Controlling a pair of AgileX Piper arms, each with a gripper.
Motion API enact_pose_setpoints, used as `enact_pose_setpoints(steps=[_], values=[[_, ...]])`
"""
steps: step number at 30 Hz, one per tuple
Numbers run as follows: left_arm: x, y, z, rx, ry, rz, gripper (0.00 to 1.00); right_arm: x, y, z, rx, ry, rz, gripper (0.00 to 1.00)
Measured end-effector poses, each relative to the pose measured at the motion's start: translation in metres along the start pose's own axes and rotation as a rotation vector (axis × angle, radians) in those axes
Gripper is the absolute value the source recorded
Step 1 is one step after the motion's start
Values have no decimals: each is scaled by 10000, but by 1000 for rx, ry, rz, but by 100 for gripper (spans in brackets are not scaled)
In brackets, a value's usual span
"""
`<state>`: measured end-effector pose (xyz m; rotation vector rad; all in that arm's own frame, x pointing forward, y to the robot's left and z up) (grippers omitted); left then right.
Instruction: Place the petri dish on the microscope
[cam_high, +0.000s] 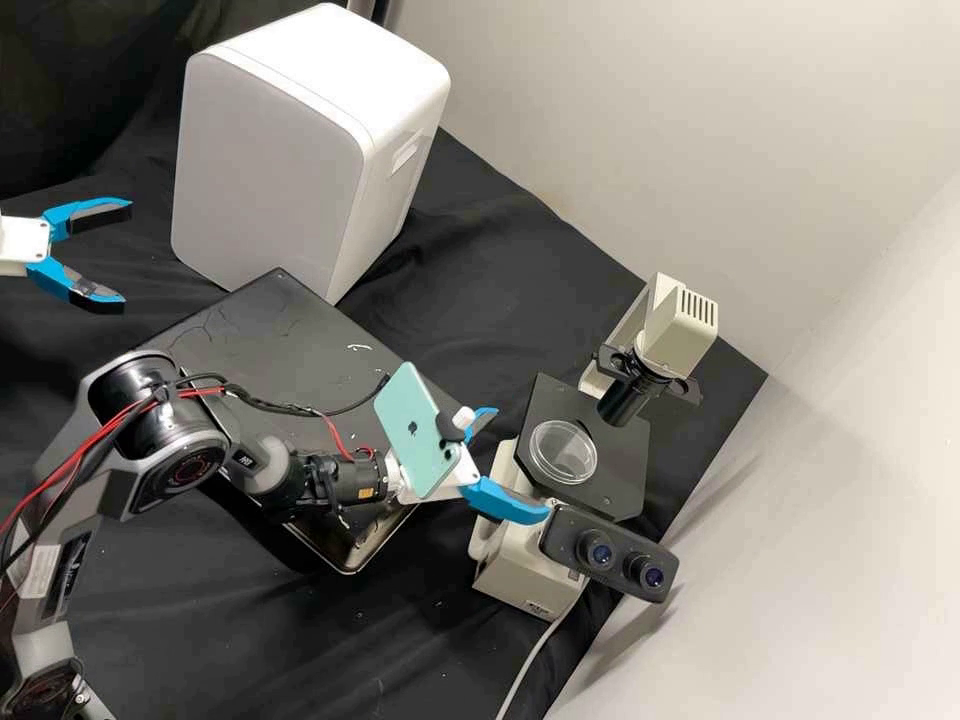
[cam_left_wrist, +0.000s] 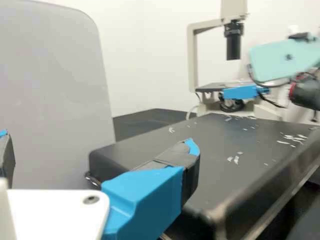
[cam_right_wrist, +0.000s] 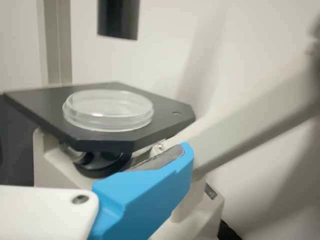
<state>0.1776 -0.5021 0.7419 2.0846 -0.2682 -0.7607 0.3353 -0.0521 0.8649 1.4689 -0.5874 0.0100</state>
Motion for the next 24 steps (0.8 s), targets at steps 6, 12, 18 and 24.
enact_pose_setpoints(steps=[6, 12, 18, 24], values=[[-35, 25, 20, 2, 5, 18, 100, -75, 34, 26, 13, 25, 52, 100], [-80, 63, 35, 5, 18, 46, 100, -77, 43, 21, 29, 29, 58, 100], [-123, 102, 56, 55, 42, 78, 100, -77, 43, 21, 29, 29, 58, 100], [-189, 165, 48, 77, 94, 125, 100, -77, 43, 21, 29, 29, 58, 100]])
